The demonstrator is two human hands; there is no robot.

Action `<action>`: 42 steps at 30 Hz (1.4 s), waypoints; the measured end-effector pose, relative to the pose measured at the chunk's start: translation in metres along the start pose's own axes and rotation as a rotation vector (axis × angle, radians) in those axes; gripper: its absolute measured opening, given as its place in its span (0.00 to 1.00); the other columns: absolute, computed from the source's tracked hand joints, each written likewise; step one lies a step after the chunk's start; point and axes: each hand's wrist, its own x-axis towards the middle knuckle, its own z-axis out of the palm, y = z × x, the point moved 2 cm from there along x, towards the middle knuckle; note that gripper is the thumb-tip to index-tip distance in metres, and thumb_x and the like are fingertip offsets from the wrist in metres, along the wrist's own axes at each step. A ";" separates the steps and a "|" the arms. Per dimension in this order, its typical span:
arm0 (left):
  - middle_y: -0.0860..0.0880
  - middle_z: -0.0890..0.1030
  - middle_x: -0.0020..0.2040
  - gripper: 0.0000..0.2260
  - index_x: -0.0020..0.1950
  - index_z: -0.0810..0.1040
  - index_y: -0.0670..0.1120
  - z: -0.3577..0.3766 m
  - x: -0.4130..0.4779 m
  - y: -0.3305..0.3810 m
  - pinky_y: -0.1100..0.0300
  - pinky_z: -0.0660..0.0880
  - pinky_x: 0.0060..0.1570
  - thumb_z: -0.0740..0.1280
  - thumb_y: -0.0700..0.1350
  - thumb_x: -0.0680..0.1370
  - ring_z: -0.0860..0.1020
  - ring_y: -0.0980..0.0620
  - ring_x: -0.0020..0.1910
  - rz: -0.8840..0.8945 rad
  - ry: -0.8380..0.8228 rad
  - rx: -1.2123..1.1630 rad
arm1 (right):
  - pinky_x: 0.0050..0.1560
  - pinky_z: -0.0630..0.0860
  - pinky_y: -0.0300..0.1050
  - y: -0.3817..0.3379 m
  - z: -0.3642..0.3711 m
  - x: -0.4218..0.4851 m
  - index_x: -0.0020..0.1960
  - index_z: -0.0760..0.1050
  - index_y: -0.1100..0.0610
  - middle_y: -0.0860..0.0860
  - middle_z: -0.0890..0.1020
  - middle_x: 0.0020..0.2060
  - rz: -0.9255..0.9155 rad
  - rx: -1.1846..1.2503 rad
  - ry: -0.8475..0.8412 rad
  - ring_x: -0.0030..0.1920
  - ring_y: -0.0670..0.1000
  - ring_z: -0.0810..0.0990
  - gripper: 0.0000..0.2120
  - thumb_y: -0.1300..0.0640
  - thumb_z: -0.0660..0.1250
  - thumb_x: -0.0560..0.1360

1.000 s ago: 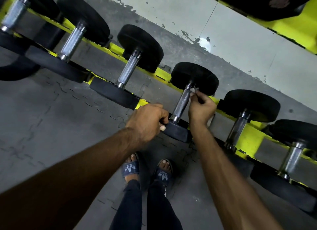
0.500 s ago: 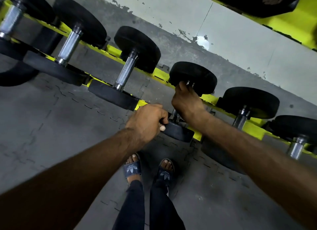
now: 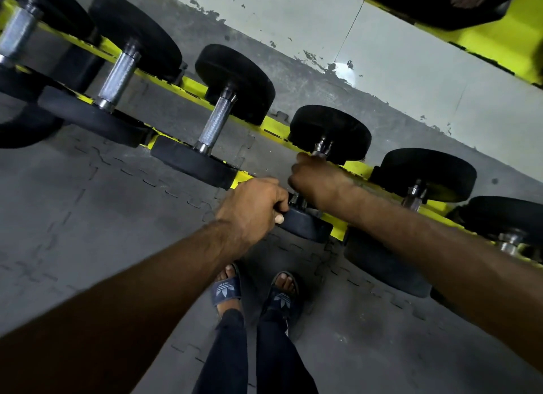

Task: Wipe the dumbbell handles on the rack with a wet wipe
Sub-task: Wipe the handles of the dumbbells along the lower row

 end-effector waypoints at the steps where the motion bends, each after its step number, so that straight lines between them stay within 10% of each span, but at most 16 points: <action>1: 0.57 0.77 0.40 0.13 0.40 0.82 0.51 0.000 0.000 0.000 0.53 0.79 0.39 0.76 0.33 0.66 0.78 0.52 0.40 0.004 -0.002 0.000 | 0.49 0.71 0.50 -0.006 0.002 0.000 0.55 0.79 0.58 0.55 0.79 0.51 -0.044 0.021 -0.008 0.60 0.57 0.71 0.09 0.63 0.63 0.77; 4: 0.56 0.77 0.40 0.13 0.40 0.82 0.51 -0.002 0.000 0.001 0.53 0.79 0.40 0.75 0.33 0.66 0.78 0.52 0.41 -0.005 -0.009 0.001 | 0.50 0.75 0.49 0.008 0.011 -0.003 0.55 0.81 0.58 0.56 0.81 0.50 0.033 0.306 0.210 0.57 0.59 0.76 0.15 0.67 0.66 0.71; 9: 0.57 0.77 0.41 0.12 0.41 0.83 0.50 -0.003 -0.001 0.002 0.54 0.79 0.42 0.76 0.33 0.67 0.78 0.53 0.42 -0.009 -0.023 -0.014 | 0.50 0.78 0.38 0.009 0.049 -0.034 0.49 0.84 0.57 0.49 0.85 0.46 0.657 1.099 0.875 0.47 0.45 0.80 0.09 0.66 0.71 0.71; 17: 0.57 0.77 0.41 0.12 0.41 0.82 0.51 -0.003 0.003 0.000 0.53 0.78 0.42 0.76 0.35 0.67 0.78 0.52 0.43 0.006 -0.051 0.030 | 0.23 0.66 0.35 0.031 0.080 0.003 0.53 0.78 0.56 0.50 0.79 0.35 1.193 2.300 0.685 0.28 0.46 0.75 0.10 0.68 0.66 0.77; 22: 0.58 0.74 0.39 0.12 0.41 0.82 0.51 -0.005 0.003 0.003 0.54 0.78 0.42 0.77 0.35 0.66 0.77 0.51 0.43 0.000 -0.063 0.032 | 0.42 0.80 0.41 0.014 0.095 -0.013 0.58 0.81 0.62 0.53 0.86 0.45 1.030 2.328 0.572 0.40 0.48 0.83 0.13 0.65 0.72 0.74; 28: 0.58 0.75 0.39 0.13 0.40 0.82 0.51 -0.002 0.002 0.001 0.53 0.79 0.41 0.76 0.34 0.64 0.78 0.51 0.42 0.002 -0.041 0.002 | 0.36 0.78 0.40 0.028 0.083 -0.022 0.44 0.80 0.63 0.51 0.82 0.31 0.920 2.213 0.439 0.34 0.49 0.77 0.08 0.73 0.66 0.75; 33: 0.57 0.76 0.40 0.12 0.41 0.82 0.50 -0.004 0.002 0.004 0.54 0.78 0.43 0.76 0.34 0.65 0.78 0.51 0.43 -0.007 -0.055 0.019 | 0.44 0.79 0.43 0.034 0.065 -0.015 0.50 0.78 0.65 0.53 0.79 0.39 1.066 2.247 0.734 0.38 0.48 0.77 0.09 0.75 0.66 0.74; 38: 0.58 0.75 0.39 0.13 0.40 0.82 0.51 -0.003 0.003 0.003 0.53 0.79 0.42 0.77 0.34 0.65 0.78 0.51 0.43 0.008 -0.063 0.030 | 0.34 0.80 0.40 0.010 0.090 -0.036 0.56 0.77 0.61 0.55 0.82 0.39 1.009 2.413 0.501 0.33 0.49 0.81 0.09 0.66 0.69 0.76; 42: 0.58 0.76 0.40 0.12 0.40 0.82 0.51 -0.003 0.004 0.002 0.53 0.79 0.43 0.77 0.35 0.65 0.78 0.52 0.43 0.012 -0.057 0.031 | 0.35 0.80 0.40 0.025 0.091 -0.034 0.55 0.74 0.56 0.53 0.83 0.41 0.969 2.580 0.630 0.35 0.48 0.83 0.07 0.64 0.67 0.78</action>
